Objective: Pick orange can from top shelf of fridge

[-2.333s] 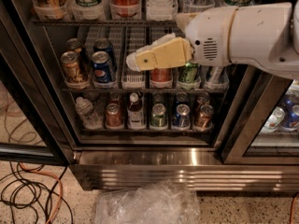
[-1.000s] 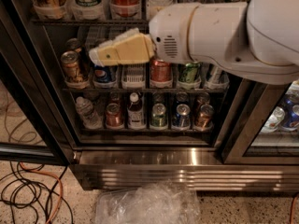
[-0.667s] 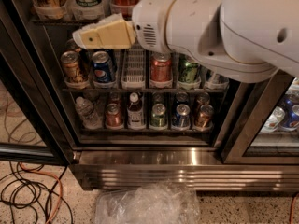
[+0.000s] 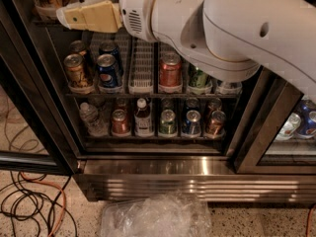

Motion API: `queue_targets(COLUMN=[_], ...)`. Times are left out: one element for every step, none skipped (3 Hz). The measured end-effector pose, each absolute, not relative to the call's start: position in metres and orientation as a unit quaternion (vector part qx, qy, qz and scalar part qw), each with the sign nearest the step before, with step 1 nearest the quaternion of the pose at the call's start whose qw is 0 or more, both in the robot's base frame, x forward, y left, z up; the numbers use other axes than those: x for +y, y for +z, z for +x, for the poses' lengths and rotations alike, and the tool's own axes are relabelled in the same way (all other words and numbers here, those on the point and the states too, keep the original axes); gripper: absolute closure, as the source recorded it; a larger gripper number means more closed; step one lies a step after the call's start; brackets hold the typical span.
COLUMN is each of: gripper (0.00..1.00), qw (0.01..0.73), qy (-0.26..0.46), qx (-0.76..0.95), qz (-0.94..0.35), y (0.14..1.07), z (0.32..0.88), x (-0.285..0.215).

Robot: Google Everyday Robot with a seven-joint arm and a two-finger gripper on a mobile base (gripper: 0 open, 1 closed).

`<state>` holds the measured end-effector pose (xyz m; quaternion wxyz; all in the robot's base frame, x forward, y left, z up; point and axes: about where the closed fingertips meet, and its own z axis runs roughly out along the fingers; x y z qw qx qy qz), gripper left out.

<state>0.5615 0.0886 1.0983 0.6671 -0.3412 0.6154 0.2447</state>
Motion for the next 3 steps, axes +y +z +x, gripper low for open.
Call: queue_targets(gripper=[0.00,0.00,0.00], qw=[0.677,0.681,0.683], qy=[0.252,0.265,0.273], qx=[0.604,0.603,0.603], qz=[-0.335,-0.318,-0.307], y=[1.104,1.106,1.107], z=[0.568,0.566,0.564], x=[0.097,0.109,0.116])
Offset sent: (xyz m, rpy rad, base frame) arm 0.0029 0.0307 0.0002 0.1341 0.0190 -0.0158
